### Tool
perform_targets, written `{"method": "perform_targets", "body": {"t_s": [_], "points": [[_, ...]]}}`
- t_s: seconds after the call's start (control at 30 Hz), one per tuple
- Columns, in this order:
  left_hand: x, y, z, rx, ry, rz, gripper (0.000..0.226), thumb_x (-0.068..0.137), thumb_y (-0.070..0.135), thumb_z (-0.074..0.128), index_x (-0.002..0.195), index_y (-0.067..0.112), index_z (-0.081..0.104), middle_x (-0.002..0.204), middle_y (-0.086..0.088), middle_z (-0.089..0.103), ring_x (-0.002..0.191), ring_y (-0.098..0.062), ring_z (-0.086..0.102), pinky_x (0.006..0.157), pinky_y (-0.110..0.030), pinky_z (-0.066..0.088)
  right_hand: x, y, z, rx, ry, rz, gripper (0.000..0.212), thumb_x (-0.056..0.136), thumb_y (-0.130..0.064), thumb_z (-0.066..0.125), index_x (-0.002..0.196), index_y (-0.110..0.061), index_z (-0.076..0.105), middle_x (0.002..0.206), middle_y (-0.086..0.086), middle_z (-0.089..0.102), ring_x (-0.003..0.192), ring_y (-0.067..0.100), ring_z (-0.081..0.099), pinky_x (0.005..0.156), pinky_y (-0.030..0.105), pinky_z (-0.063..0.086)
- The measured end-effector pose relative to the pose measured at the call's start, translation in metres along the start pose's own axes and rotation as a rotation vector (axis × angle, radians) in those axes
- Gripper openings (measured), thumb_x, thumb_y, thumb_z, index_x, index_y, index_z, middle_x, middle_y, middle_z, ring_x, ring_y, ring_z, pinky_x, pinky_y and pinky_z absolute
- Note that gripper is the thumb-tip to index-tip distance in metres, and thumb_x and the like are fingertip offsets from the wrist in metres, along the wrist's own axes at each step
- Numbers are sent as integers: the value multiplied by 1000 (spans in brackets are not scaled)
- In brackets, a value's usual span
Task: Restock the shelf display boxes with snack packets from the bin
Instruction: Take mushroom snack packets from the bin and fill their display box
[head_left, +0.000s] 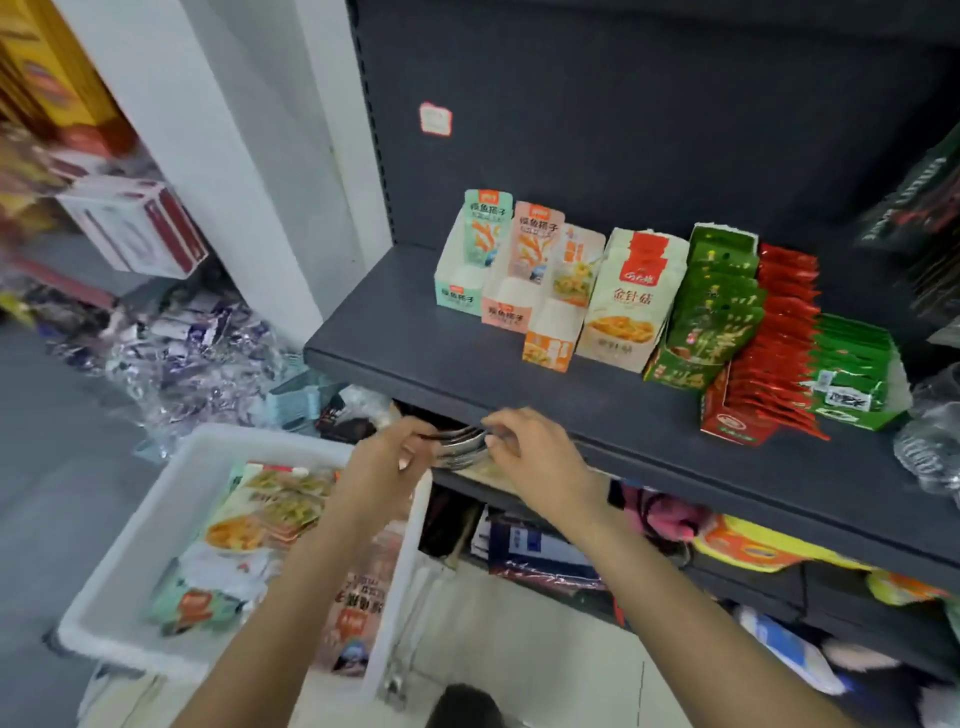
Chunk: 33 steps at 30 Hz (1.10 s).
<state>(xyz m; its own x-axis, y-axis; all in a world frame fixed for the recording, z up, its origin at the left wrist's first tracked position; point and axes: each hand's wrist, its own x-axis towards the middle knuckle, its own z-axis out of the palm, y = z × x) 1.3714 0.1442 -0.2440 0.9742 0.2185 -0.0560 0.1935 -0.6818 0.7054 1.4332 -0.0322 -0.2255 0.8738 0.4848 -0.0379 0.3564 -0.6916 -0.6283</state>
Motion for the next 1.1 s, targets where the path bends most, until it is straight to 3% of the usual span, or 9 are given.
{"method": "perform_targets", "body": {"t_s": [0.17, 0.27, 0.47, 0.57, 0.7, 0.83, 0.97, 1.1], "points": [[-53, -81, -30, 58, -53, -182, 20, 92, 10, 52, 108, 14, 62, 89, 0, 63, 79, -15, 57, 59, -12, 37, -6, -40, 82, 22, -171, -1, 25, 95, -21, 48, 114, -13, 64, 106, 6, 66, 96, 23, 62, 80, 38, 51], [-71, -129, -55, 52, -46, -272, 21, 91, 12, 54, 111, 13, 61, 92, -4, 66, 86, -21, 62, 68, -20, 40, -1, -72, 128, 21, -252, -22, 25, 94, -19, 48, 112, -12, 64, 106, 7, 65, 95, 25, 62, 74, 32, 47], [-75, -213, -102, 59, -94, -315, 22, 92, 18, 54, 112, 12, 62, 105, -8, 67, 98, -22, 62, 81, -26, 44, 10, -122, 205, 70, -273, 93, 29, 95, -20, 53, 122, -13, 59, 126, 7, 58, 115, 22, 53, 99, 38, 43], [-66, -247, -116, 57, -99, -333, 28, 93, 22, 56, 118, 11, 60, 115, -7, 64, 104, -22, 60, 87, -26, 43, 15, -137, 234, 17, -246, 130, 38, 96, -23, 51, 133, -16, 50, 142, 7, 45, 133, 22, 37, 111, 35, 30], [-56, -268, -117, 33, -156, -370, 44, 94, 23, 55, 134, 8, 45, 129, -10, 57, 115, -28, 55, 97, -33, 41, 24, -149, 260, -10, -236, 162, 55, 95, -24, 53, 145, -19, 33, 153, 4, 25, 143, 20, 18, 116, 33, 14], [-43, -286, -109, 30, -234, -448, 51, 92, 26, 57, 136, 7, 40, 130, -13, 54, 112, -29, 56, 90, -36, 44, 30, -147, 277, -46, -281, 230, 60, 95, -28, 52, 149, -22, 26, 158, 0, 12, 145, 20, 10, 117, 36, 13], [-33, -294, -105, -71, -234, -556, 48, 82, 25, 71, 121, 6, 51, 115, -6, 61, 99, -28, 62, 77, -35, 51, 32, -138, 286, -58, -308, 283, 54, 96, -33, 50, 146, -25, 32, 156, 1, 21, 142, 23, 20, 115, 39, 24], [-29, -292, -106, -102, -181, -575, 33, 82, 18, 71, 111, 5, 59, 111, -10, 66, 93, -23, 60, 74, -28, 45, 31, -137, 286, -36, -306, 293, 55, 95, -30, 52, 146, -23, 32, 155, 0, 22, 142, 22, 21, 116, 39, 22]]}}
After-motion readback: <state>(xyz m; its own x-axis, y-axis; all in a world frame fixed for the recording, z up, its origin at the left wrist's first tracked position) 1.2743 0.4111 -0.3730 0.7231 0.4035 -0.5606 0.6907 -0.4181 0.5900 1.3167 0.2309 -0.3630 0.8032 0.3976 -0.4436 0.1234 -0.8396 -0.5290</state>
